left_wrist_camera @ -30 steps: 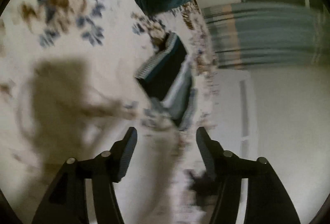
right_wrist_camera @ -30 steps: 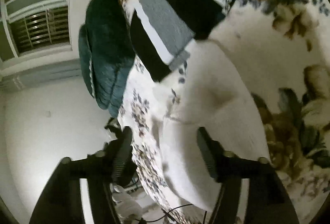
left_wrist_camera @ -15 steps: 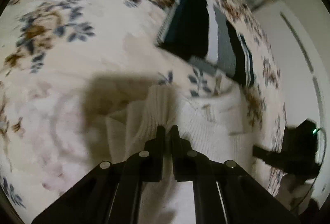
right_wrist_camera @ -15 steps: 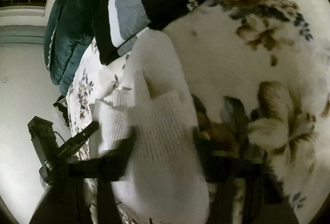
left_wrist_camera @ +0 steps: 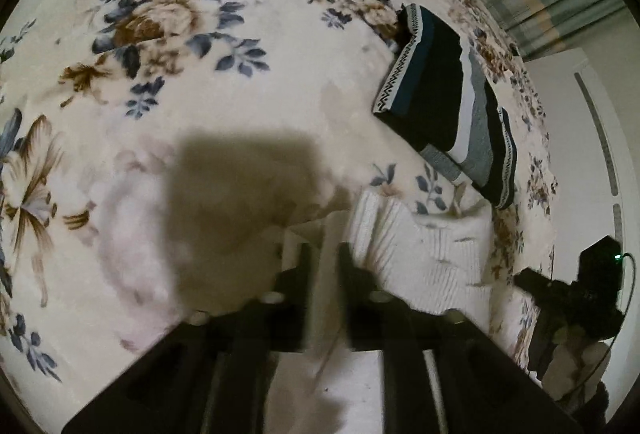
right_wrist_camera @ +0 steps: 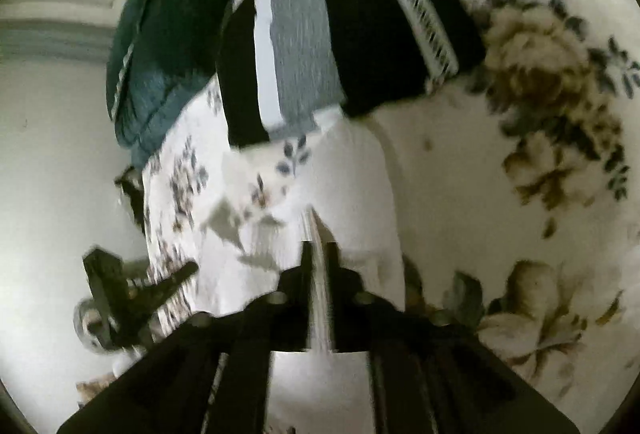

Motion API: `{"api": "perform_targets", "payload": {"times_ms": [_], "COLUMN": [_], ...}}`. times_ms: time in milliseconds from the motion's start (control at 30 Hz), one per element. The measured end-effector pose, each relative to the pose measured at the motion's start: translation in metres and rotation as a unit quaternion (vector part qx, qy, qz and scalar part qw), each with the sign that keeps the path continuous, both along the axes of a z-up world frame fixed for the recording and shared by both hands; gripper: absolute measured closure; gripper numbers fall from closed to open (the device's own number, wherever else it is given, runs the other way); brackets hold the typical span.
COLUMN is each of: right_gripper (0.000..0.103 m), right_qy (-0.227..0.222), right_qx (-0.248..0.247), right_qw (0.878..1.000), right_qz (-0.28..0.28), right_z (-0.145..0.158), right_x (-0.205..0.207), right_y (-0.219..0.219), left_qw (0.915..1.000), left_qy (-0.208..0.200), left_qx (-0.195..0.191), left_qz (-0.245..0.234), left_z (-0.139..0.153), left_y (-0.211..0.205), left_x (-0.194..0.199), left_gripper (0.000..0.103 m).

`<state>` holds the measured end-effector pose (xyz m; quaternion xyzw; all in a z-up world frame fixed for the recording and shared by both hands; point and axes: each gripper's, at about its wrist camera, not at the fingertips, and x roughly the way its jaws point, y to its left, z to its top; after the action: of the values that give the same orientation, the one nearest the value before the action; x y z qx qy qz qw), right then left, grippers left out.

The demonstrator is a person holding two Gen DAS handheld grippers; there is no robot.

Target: Fold small clothes

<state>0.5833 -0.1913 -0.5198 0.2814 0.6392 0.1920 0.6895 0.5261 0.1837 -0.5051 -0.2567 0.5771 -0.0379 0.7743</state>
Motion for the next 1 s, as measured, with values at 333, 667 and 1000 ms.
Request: {"api": "perform_targets", "payload": {"times_ms": [333, 667, 1000], "right_gripper": [0.096, 0.097, 0.097], "right_qy": [0.011, -0.022, 0.002], "right_qx": [-0.049, -0.075, -0.069], "right_qw": [0.998, 0.997, 0.998], "right_qz": [0.027, 0.021, 0.011], "right_z": [-0.03, 0.003, -0.016], "right_x": [-0.029, -0.038, -0.035], "right_y": [0.033, 0.029, 0.028], "left_qw": [0.9949, 0.9861, 0.9732], "left_qy": [-0.008, -0.031, 0.008], "left_qx": [0.054, 0.105, 0.152], "left_qz": [-0.085, -0.125, -0.172], "left_z": [0.003, 0.032, -0.004], "left_y": [-0.052, -0.071, -0.102], "left_x": [0.014, 0.01, 0.014], "left_gripper": [0.05, 0.049, 0.045]}}
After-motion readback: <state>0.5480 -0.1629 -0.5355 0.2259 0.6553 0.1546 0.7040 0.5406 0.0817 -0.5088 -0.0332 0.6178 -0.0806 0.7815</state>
